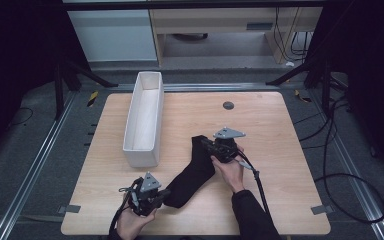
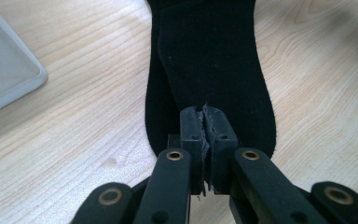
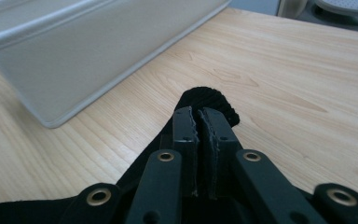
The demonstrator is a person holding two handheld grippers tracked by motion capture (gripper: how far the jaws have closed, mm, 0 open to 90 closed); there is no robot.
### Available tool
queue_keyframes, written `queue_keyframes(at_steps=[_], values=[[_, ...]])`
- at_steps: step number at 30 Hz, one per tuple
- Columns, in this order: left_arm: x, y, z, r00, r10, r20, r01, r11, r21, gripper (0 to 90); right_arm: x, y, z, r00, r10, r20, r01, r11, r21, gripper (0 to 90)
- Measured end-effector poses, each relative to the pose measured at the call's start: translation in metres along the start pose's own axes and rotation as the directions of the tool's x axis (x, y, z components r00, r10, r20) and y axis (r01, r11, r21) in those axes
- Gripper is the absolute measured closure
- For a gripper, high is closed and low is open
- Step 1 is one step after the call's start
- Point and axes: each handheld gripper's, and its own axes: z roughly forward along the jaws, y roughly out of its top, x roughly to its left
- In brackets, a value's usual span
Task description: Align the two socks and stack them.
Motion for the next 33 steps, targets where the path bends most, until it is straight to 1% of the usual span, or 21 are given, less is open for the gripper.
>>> queue_keyframes(at_steps=[4,7,8,11,15,18,19,22,25,26,27,29,31,33], values=[[0.002,-0.001,0.004,1.0,-0.004,-0.003,0.004,1.0,0.009,86.0,-0.003,-0.004,0.006,0.9998,0.012,0.017,-0.012,1.0,0.007,84.6],[0.002,-0.002,0.004,0.9999,-0.007,-0.007,0.007,0.9999,0.012,86.0,-0.005,-0.006,0.01,0.9996,0.009,0.026,-0.009,1.0,0.006,84.4],[0.002,-0.002,0.005,0.9999,-0.007,-0.009,0.007,0.9999,0.016,85.9,-0.005,-0.007,0.011,0.9995,0.001,0.031,-0.002,1.0,0.007,84.4],[0.002,-0.004,0.009,0.9999,-0.007,-0.007,0.008,0.9995,0.03,85.9,-0.006,-0.01,0.015,0.9984,-0.005,0.056,0.003,0.999,0.034,84.2],[0.002,-0.006,0.015,0.9999,-0.008,-0.01,0.008,0.9987,0.05,85.9,-0.008,-0.013,0.015,0.9973,-0.002,0.074,-0.002,0.999,0.052,83.6],[0.002,-0.007,0.016,0.9998,-0.005,-0.017,0.006,0.9985,0.055,85.8,-0.01,-0.017,0.016,0.9954,-0.009,0.095,0.001,0.996,0.088,82.1],[0.002,-0.007,0.016,0.9999,0.003,-0.017,-0.002,0.9981,0.061,85.8,-0.011,-0.018,0.016,0.9951,-0.011,0.098,0.002,0.995,0.098,81.7],[0.002,-0.007,0.015,0.9998,0.002,-0.019,-0.001,0.9986,0.053,85.8,-0.012,-0.022,0.018,0.9931,-0.027,0.114,0.012,0.992,0.125,80.8],[0.002,-0.006,0.014,0.9998,0.002,-0.022,-0.001,0.9988,0.048,85.8,-0.013,-0.025,0.02,0.992,-0.031,0.122,0.012,0.989,0.147,79.1],[0.002,-0.006,0.014,0.9998,0.001,-0.022,0.001,0.9988,0.05,85.3,-0.014,-0.027,0.022,0.9915,-0.039,0.124,0.018,0.986,0.164,75.9],[0.002,-0.007,0.014,0.9998,-0.003,-0.021,0.004,0.9987,0.05,85.3,-0.014,-0.027,0.022,0.9915,-0.039,0.124,0.018,0.986,0.164,75.9],[0.004,-0.008,0.015,0.9998,-0.01,-0.019,0.011,0.999,0.044,82.5,-0.015,-0.028,0.022,0.991,-0.048,0.125,0.027,0.986,0.164,72.3],[0.005,-0.008,0.013,0.9996,-0.013,-0.024,0.014,0.9994,0.032,79.5,-0.015,-0.026,0.019,0.9904,-0.052,0.128,0.033,0.988,0.149,68.0],[0.006,-0.007,0.008,0.9992,-0.023,-0.033,0.023,0.9997,0.007,75.3,-0.014,-0.022,0.013,0.9902,-0.059,0.127,0.043,0.991,0.124,64.2]])
